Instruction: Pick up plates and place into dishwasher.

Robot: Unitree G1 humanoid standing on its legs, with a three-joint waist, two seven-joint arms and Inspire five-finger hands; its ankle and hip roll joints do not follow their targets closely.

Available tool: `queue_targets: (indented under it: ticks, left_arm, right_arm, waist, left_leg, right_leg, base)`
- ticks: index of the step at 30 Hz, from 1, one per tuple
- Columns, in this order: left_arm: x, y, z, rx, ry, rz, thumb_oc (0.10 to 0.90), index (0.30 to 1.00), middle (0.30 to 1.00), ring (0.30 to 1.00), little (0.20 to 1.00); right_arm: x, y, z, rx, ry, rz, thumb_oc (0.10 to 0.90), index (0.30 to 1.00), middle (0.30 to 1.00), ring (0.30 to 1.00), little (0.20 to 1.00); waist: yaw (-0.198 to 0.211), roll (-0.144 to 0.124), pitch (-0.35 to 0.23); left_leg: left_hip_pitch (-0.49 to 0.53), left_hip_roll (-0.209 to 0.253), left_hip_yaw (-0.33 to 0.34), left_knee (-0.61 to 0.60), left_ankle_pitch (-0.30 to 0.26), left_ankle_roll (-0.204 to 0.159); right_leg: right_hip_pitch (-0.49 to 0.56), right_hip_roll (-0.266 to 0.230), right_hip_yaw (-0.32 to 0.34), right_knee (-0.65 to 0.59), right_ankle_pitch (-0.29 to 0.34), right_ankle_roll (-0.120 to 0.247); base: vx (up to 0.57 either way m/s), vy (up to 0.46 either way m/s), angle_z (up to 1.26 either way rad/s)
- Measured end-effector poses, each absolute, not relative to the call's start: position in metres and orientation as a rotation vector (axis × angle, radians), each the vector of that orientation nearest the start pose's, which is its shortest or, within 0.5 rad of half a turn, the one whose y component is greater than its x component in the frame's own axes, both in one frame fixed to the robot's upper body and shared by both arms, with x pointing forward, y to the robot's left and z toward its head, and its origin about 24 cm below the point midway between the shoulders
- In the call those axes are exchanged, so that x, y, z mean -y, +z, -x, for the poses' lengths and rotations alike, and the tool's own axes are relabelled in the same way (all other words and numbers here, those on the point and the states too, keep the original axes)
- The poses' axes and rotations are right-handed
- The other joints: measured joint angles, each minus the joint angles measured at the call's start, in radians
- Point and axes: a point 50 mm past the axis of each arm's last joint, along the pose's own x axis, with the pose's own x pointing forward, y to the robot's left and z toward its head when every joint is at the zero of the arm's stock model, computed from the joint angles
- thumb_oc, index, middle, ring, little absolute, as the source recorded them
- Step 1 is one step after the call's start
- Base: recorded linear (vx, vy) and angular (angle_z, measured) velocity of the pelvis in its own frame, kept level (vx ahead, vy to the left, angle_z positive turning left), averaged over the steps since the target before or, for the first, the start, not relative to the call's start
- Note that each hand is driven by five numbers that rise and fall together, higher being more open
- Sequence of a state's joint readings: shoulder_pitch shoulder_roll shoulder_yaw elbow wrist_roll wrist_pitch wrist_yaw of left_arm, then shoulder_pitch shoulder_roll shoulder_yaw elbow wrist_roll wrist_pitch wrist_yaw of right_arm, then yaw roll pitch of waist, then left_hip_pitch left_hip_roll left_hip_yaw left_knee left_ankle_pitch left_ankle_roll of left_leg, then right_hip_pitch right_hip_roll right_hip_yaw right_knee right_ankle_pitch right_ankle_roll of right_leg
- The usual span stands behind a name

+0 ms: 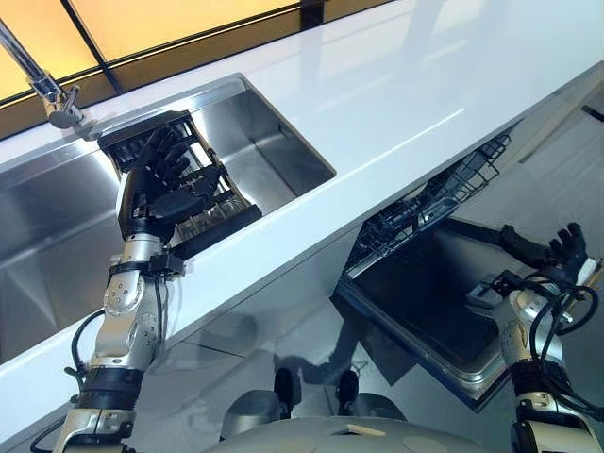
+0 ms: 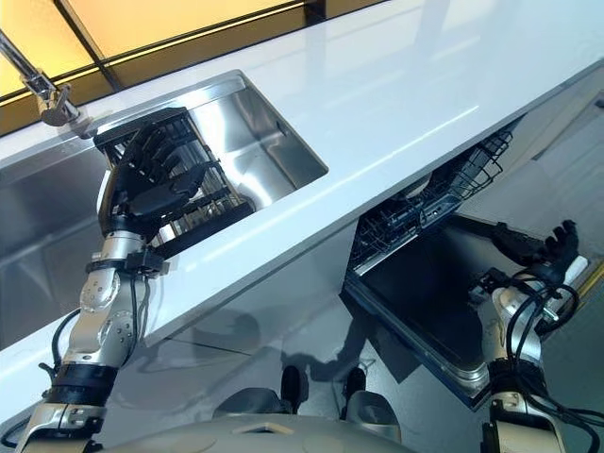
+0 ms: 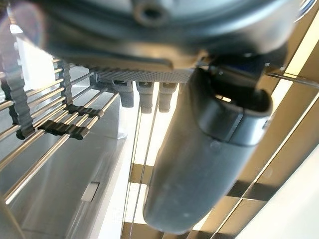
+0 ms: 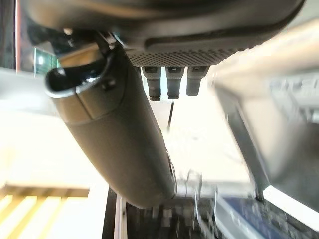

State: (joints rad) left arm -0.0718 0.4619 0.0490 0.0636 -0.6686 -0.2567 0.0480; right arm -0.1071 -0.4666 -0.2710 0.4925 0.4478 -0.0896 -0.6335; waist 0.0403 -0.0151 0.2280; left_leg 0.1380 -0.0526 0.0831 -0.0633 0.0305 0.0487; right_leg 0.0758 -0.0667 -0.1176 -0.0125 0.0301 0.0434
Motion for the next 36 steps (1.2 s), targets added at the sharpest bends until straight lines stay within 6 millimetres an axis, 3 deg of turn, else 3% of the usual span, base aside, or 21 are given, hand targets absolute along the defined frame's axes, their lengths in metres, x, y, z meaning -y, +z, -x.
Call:
queue_targets:
  ticks: [5,16,20,29,32,36]
  left_arm:
    - [-0.26,0.091,-0.259,0.252,0.176,0.254,0.8,0.9,0.9,0.9,0.9]
    - [-0.267,0.08,-0.259,0.198,0.214,0.357,0.8,0.9,0.9,0.9,0.9]
    - [-0.268,0.079,-0.257,0.192,0.214,0.335,0.8,0.9,0.9,0.9,0.9]
    - [-0.273,0.079,-0.257,0.155,0.22,0.19,0.8,0.9,0.9,0.9,0.9]
    - [-0.274,0.081,-0.257,0.159,0.233,0.187,0.8,0.9,0.9,0.9,0.9]
    - [-0.275,0.087,-0.26,0.18,0.254,0.184,0.8,0.9,0.9,0.9,0.9]
  right_arm:
    - [0.361,0.005,-0.201,-0.248,-1.159,0.031,0.8,0.9,0.9,0.9,0.9]
    - [0.36,-0.042,-0.147,-0.475,-1.319,0.054,0.8,0.9,0.9,0.9,0.9]
    - [0.36,-0.053,-0.136,-0.53,-1.323,-0.039,0.8,0.9,0.9,0.9,0.9]
    - [0.343,-0.085,-0.127,-0.536,-1.175,-0.465,0.8,0.9,0.9,0.9,0.9]
    - [0.338,-0.097,-0.123,-0.553,-1.138,-0.577,0.8,0.9,0.9,0.9,0.9]
    - [0.34,-0.098,-0.124,-0.531,-1.143,-0.651,0.8,0.9,0.9,0.9,0.9]
  waist:
    - [-0.033,-0.013,-0.037]
    - [-0.073,0.001,-0.058]
    - [-0.077,0.007,-0.061]
    - [-0.092,0.021,-0.054]
    - [-0.091,0.042,-0.039]
    - [-0.092,0.08,-0.006]
  left_leg:
    - [0.008,0.001,0.016,-0.016,0.0,0.001]
    - [0.008,0.0,0.04,-0.021,-0.006,0.007]
    - [0.007,0.001,0.049,-0.025,-0.006,0.005]
    - [-0.012,0.003,0.048,-0.025,-0.006,0.009]
    - [-0.033,0.001,0.046,-0.025,-0.004,0.011]
    - [-0.079,0.0,0.028,-0.025,0.01,0.011]
  right_leg:
    - [-0.004,0.004,0.027,-0.01,0.003,0.008]
    - [-0.019,0.003,0.046,-0.004,0.005,0.005]
    - [-0.018,0.006,0.053,-0.022,0.009,0.009]
    - [-0.037,0.007,0.052,-0.021,0.01,0.007]
    - [-0.056,0.004,0.046,-0.021,0.01,0.007]
    - [-0.093,0.002,0.028,-0.023,0.018,0.005]
  base:
    - [-0.03,0.007,-0.16]
    - [-0.03,-0.024,-0.06]
    - [0.0,-0.03,-0.07]
    - [-0.01,-0.014,0.0]
    - [-0.1,-0.017,0.03]
    - [-0.15,-0.02,0.12]
